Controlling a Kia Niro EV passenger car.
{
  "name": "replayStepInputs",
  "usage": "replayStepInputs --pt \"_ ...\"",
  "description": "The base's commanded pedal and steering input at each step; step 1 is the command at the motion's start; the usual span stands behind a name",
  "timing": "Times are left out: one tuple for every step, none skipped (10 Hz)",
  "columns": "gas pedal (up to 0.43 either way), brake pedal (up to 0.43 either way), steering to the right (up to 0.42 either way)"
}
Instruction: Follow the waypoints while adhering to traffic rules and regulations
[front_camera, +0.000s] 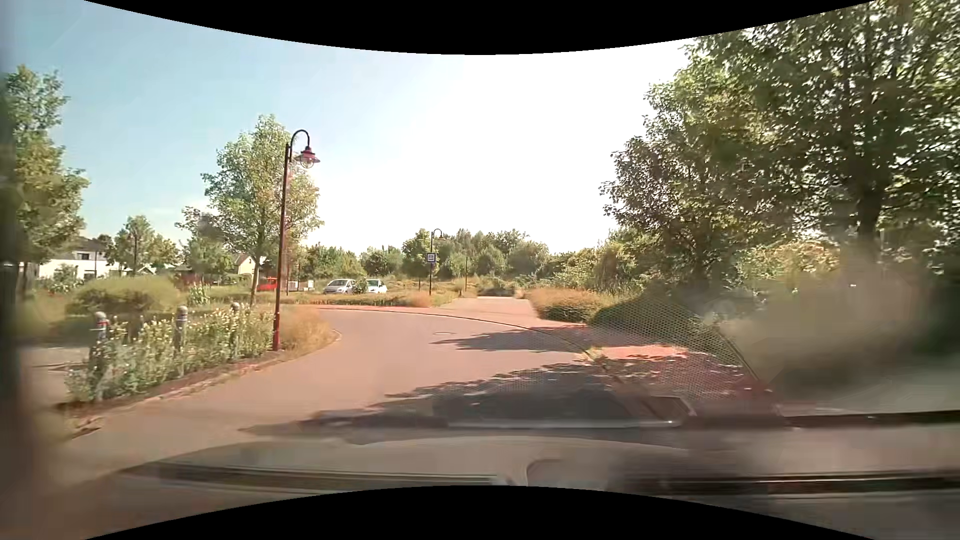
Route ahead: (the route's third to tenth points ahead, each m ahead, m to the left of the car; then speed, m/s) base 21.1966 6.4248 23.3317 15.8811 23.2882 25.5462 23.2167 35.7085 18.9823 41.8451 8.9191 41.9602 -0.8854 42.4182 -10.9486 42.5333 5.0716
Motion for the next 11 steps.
replayStepInputs --pt "0.087 0.006 0.007" --pt "0.098 0.006 0.005" --pt "0.098 0.006 0.003" --pt "0.098 0.006 0.003" --pt "0.098 0.006 0.003" --pt "0.098 0.006 0.003" --pt "0.098 0.006 0.003" --pt "0.098 0.006 -0.003" --pt "0.098 0.006 -0.018" --pt "0.098 0.006 -0.031" --pt "0.098 0.006 -0.053"
